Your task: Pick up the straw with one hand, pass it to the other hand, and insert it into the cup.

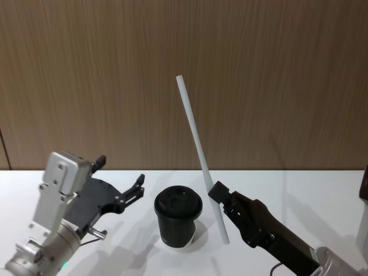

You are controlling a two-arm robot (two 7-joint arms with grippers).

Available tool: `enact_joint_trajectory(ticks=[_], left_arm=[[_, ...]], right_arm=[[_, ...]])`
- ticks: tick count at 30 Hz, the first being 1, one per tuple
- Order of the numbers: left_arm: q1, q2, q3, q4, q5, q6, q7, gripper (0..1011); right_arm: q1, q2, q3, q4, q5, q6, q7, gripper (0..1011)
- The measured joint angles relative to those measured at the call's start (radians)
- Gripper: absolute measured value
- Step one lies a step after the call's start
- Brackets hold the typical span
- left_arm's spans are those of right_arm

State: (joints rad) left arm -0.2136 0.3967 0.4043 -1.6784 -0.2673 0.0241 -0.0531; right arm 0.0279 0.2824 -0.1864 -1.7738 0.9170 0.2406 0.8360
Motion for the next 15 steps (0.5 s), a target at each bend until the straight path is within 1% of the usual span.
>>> enact_joint_trajectory(ticks=[10,15], left_arm=[[0.027,0.03,-0.063,-0.072,-0.079,0.017,-0.054,1003],[0.043,0.039,-0.099,-0.107,-0.137,0.034,-0.086,1002]], right_arm=[[0.001,0.0,-0.002,0.0,0.002,0.0,0.0,0],[0.001,0.0,-0.003,0.0,0.002,0.0,0.0,0]])
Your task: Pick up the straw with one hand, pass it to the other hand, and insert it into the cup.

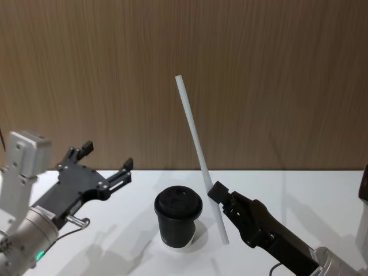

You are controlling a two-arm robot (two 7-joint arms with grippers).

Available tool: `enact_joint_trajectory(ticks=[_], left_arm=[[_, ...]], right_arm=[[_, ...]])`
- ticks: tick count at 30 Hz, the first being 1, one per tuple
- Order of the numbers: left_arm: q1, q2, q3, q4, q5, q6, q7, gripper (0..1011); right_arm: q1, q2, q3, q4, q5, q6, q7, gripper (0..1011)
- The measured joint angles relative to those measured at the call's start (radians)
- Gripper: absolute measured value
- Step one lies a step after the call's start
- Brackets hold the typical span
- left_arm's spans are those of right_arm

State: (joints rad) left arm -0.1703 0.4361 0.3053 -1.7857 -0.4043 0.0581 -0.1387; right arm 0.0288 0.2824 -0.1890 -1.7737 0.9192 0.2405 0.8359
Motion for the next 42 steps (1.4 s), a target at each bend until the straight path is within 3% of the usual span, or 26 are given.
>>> enact_joint_trajectory(ticks=[12,22,42], left_arm=[[0.039,0.008,-0.083,-0.061,-0.153,0.049,-0.07,1003],[0.06,0.033,-0.129,-0.088,-0.282,0.057,-0.188,1003],[0.049,0.071,-0.138,-0.107,-0.472,0.081,-0.413,1003]], right_arm=[[0.0,0.0,-0.001,0.0,0.001,0.0,0.0,0],[0.0,0.0,-0.001,0.0,0.001,0.0,0.0,0],[0.0,0.0,-0.001,0.0,0.001,0.0,0.0,0]])
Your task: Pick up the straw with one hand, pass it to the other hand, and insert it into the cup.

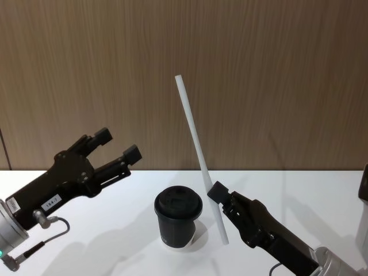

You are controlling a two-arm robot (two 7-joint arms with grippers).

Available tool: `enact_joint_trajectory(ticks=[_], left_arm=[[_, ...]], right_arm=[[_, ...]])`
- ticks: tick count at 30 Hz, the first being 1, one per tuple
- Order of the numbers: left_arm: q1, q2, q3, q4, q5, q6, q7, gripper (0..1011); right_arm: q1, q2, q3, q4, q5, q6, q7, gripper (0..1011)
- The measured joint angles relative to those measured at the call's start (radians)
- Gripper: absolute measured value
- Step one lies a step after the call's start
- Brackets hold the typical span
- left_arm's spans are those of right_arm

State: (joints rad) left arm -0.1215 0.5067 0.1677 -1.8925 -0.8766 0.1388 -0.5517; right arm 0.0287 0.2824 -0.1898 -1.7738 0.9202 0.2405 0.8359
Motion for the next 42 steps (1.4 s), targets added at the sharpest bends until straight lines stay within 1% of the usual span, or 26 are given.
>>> enact_joint_trajectory(ticks=[2,8,9,10,13,18,25,31,42], left_arm=[[-0.003,0.001,0.003,0.0,-0.022,0.002,-0.025,1003],[-0.012,0.0,0.012,0.0,-0.069,0.011,-0.074,1003],[-0.014,-0.001,0.015,0.0,-0.083,0.015,-0.085,1003],[-0.014,-0.001,0.015,0.0,-0.083,0.015,-0.085,1003],[-0.021,-0.007,0.023,0.003,-0.114,0.027,-0.106,1003],[-0.031,-0.017,0.036,0.01,-0.157,0.046,-0.119,1003],[-0.047,-0.03,0.053,0.026,-0.187,0.062,-0.121,1003],[-0.061,-0.041,0.069,0.04,-0.204,0.07,-0.121,1003],[-0.101,-0.076,0.118,0.058,-0.223,0.079,-0.116,1003]], right_arm=[[0.0,0.0,0.0,0.0,0.0,0.0,0.0,0],[0.0,0.0,0.0,0.0,0.0,0.0,0.0,0],[0.0,0.0,0.0,0.0,0.0,0.0,0.0,0],[0.0,0.0,0.0,0.0,0.0,0.0,0.0,0],[0.0,0.0,0.0,0.0,0.0,0.0,0.0,0],[0.0,0.0,0.0,0.0,0.0,0.0,0.0,0],[0.0,0.0,0.0,0.0,0.0,0.0,0.0,0],[0.0,0.0,0.0,0.0,0.0,0.0,0.0,0],[0.0,0.0,0.0,0.0,0.0,0.0,0.0,0]])
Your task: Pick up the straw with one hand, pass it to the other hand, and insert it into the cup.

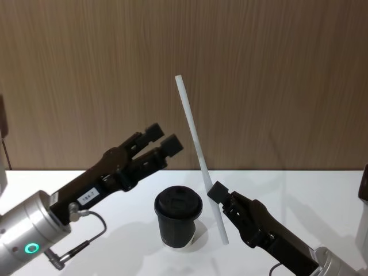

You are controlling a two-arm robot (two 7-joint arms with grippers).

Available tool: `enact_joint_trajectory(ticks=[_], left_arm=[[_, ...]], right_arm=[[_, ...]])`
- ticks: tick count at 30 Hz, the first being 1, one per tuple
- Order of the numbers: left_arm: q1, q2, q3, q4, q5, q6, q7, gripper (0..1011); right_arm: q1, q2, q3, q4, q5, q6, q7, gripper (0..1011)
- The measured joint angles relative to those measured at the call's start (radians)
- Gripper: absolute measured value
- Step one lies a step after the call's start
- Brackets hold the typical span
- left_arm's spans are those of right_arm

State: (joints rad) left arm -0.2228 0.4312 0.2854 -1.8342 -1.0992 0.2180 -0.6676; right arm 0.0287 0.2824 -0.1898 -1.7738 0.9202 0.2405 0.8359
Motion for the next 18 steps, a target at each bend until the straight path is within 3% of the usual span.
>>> enact_joint_trajectory(ticks=[18], left_arm=[[-0.053,-0.043,0.059,0.023,-0.017,0.004,0.016,1003]], right_arm=[[0.0,0.0,0.0,0.0,0.0,0.0,0.0,0]])
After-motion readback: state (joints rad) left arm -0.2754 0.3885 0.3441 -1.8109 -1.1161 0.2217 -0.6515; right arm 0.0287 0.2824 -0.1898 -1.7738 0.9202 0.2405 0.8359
